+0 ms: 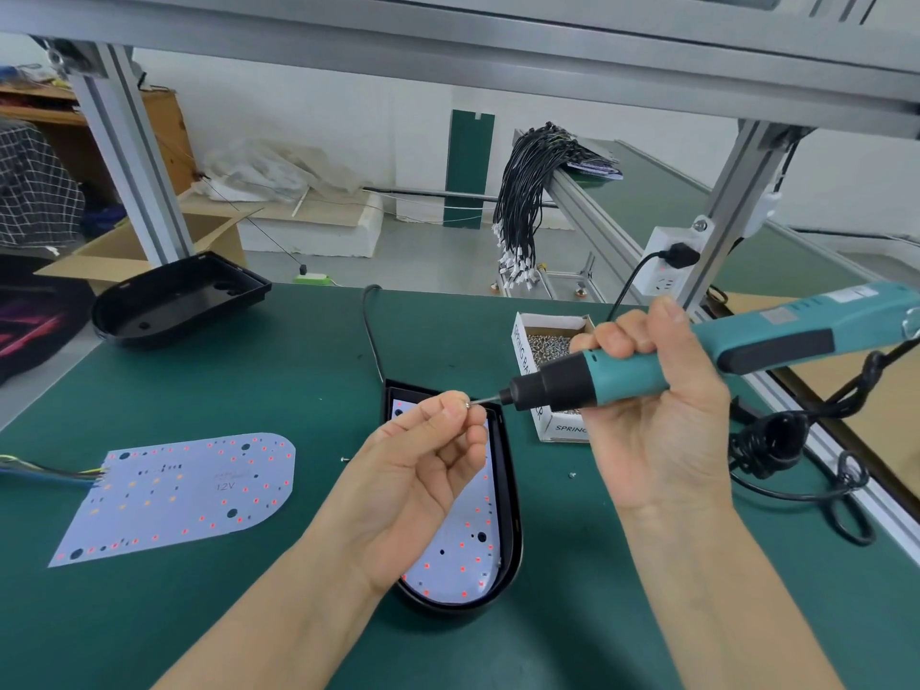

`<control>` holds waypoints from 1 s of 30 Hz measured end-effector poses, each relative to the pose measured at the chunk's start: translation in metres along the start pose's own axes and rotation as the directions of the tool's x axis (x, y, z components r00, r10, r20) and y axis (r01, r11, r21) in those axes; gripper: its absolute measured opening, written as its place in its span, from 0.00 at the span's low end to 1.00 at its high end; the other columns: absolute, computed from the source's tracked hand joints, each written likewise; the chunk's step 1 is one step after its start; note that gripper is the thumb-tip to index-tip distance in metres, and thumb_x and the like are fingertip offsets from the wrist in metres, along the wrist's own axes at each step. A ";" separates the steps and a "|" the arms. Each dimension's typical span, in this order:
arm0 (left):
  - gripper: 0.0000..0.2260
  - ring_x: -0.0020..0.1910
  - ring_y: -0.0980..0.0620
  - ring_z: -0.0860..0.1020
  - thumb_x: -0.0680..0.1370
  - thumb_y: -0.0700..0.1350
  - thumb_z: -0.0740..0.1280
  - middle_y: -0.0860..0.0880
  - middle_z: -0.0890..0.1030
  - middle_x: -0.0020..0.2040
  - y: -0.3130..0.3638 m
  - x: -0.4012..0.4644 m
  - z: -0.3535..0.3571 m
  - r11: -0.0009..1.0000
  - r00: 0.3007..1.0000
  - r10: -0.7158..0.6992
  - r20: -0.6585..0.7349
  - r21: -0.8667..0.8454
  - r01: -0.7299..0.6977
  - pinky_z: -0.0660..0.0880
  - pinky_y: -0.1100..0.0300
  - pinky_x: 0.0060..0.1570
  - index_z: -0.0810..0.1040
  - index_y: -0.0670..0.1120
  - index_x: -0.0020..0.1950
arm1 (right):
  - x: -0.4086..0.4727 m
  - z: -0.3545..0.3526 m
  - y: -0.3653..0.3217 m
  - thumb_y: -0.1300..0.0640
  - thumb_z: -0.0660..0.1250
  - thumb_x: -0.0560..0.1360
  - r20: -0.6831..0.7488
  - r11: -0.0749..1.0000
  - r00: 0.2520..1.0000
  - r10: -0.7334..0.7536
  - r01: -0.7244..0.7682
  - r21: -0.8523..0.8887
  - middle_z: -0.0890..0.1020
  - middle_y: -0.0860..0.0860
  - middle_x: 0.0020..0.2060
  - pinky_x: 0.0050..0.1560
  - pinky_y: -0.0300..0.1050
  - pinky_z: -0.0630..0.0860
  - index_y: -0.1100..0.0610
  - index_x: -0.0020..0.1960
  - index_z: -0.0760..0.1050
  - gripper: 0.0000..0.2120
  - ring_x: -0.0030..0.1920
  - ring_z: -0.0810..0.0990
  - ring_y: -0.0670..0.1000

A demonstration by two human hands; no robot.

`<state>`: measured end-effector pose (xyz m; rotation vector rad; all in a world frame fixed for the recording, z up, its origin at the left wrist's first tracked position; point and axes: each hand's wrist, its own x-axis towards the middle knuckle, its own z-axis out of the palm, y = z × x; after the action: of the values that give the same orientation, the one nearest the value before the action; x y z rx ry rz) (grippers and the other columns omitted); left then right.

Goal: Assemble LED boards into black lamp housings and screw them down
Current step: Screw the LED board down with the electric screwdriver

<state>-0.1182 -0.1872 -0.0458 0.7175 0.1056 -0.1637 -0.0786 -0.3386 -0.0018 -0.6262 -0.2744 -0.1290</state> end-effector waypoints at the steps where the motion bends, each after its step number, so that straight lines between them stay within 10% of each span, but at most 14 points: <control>1: 0.05 0.32 0.55 0.79 0.68 0.39 0.68 0.47 0.81 0.36 0.000 0.000 0.000 1.000 1.000 0.017 -0.003 0.020 -0.016 0.79 0.65 0.34 0.83 0.44 0.35 | 0.000 0.000 0.000 0.59 0.67 0.71 0.000 1.000 1.000 0.001 -0.001 0.000 0.71 0.46 0.29 0.43 0.40 0.76 0.54 0.36 0.68 0.09 0.31 0.72 0.45; 8: 0.06 0.31 0.53 0.78 0.67 0.39 0.68 0.45 0.80 0.34 -0.004 0.003 -0.001 0.927 0.960 0.268 -0.076 0.292 -0.235 0.78 0.65 0.36 0.80 0.38 0.41 | -0.002 0.000 0.006 0.59 0.68 0.71 -0.046 1.000 0.999 -0.012 0.012 -0.005 0.71 0.45 0.29 0.44 0.40 0.74 0.52 0.34 0.69 0.10 0.31 0.72 0.44; 30: 0.12 0.35 0.52 0.81 0.67 0.31 0.70 0.43 0.84 0.40 0.004 -0.007 0.008 0.916 0.972 0.211 -0.104 0.368 -0.159 0.79 0.63 0.37 0.82 0.40 0.48 | -0.007 -0.003 0.001 0.58 0.67 0.71 -0.132 0.999 0.991 -0.036 0.040 0.026 0.69 0.46 0.30 0.43 0.42 0.74 0.54 0.36 0.68 0.09 0.31 0.72 0.45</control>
<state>-0.1239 -0.1886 -0.0359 1.0996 0.1448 0.0538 -0.0844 -0.3391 -0.0068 -0.5819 -0.1606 -0.2016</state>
